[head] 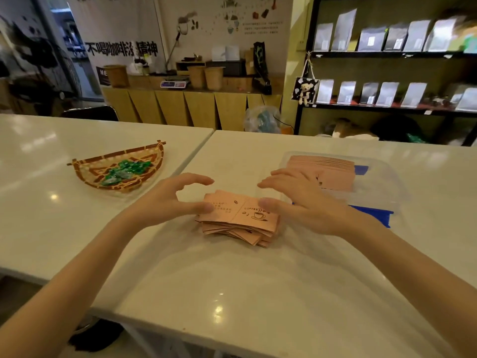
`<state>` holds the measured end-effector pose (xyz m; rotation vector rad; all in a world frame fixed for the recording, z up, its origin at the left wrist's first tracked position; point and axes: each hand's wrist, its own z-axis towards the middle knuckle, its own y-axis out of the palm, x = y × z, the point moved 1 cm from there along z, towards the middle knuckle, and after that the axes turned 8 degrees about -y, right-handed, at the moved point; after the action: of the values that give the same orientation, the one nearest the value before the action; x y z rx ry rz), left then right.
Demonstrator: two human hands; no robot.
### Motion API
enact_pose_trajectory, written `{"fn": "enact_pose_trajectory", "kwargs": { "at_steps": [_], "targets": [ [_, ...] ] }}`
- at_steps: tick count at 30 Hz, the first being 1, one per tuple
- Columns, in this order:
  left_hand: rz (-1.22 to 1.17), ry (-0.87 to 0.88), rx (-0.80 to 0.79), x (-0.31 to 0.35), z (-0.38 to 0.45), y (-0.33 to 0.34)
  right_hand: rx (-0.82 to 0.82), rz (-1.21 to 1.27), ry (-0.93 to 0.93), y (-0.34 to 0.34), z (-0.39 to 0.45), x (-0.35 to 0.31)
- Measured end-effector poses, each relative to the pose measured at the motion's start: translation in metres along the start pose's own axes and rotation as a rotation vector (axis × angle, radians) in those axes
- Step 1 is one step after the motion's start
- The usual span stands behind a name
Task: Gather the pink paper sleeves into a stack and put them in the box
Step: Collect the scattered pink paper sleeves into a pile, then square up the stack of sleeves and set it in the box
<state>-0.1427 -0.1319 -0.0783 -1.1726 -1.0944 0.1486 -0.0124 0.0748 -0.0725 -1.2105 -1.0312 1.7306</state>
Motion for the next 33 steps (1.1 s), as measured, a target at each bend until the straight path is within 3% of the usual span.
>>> {"fn": "enact_pose_trajectory", "kwargs": {
  "at_steps": [3, 9, 16, 25, 33],
  "targets": [
    [0.040, 0.000, -0.100, 0.000, 0.021, -0.010, -0.056, -0.043, 0.048, -0.019, 0.020, 0.005],
    [0.216, -0.092, -0.440, 0.009, 0.038, -0.012, -0.541, -0.132, 0.112, -0.021, 0.046, 0.010],
    [0.329, -0.192, -0.568, 0.017, 0.068, -0.009, -0.781, -0.066, 0.189, -0.019, 0.066, 0.009],
    [0.398, -0.262, -0.640, 0.023, 0.071, -0.008, -0.848, -0.177, 0.159, -0.014, 0.067, 0.007],
    [0.444, -0.281, -0.620, 0.024, 0.055, -0.007, -0.744, -0.078, 0.151, -0.010, 0.056, -0.007]
  ]
}}
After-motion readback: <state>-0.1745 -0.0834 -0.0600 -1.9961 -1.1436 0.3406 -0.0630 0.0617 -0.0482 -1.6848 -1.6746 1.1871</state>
